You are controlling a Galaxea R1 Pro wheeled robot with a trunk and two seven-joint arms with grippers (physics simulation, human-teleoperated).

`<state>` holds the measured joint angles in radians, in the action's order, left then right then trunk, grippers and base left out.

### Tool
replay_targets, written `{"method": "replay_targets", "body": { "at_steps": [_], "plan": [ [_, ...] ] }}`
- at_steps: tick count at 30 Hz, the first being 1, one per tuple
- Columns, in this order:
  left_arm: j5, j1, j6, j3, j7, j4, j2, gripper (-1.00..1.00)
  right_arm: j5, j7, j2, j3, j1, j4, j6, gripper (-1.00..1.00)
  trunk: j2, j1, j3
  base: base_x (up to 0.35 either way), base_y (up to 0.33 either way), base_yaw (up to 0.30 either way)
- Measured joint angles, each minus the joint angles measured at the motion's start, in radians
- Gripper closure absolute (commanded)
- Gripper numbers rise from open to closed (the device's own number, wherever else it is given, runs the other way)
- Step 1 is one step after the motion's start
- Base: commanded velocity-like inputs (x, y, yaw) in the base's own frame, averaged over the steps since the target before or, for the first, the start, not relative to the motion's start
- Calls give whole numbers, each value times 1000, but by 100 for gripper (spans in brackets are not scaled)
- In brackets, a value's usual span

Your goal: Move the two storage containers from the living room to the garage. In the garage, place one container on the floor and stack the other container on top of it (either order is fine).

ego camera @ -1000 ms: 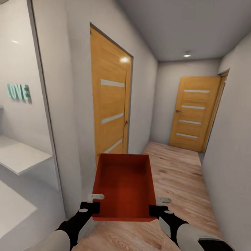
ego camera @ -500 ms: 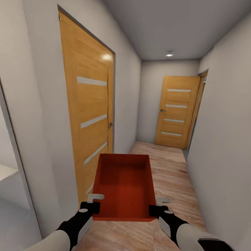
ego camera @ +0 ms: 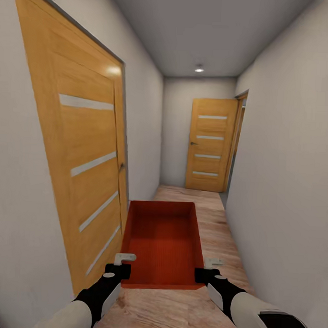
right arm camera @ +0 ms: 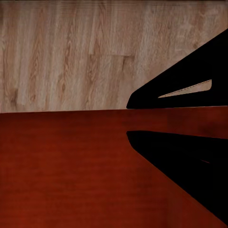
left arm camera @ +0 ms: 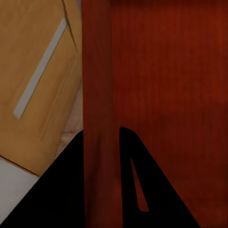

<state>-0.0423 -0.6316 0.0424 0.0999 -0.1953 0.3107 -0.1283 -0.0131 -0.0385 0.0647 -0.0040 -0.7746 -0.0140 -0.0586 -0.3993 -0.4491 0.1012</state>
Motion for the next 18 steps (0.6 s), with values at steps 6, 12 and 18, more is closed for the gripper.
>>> {"method": "replay_targets", "body": {
  "at_steps": [6,12,18],
  "plan": [
    [0,0,0,0,1,0,0,100,0,3,-1,0,0,0,0,100,0,0,0,322,0,-260],
    [0,0,0,0,0,0,0,100,0,2,-1,0,0,0,0,100,0,0,0,322,0,-260],
    [0,0,0,0,1,0,0,100,-1,3,-1,-1,0,0,0,100,0,0,0,322,0,-107]
  ]
}}
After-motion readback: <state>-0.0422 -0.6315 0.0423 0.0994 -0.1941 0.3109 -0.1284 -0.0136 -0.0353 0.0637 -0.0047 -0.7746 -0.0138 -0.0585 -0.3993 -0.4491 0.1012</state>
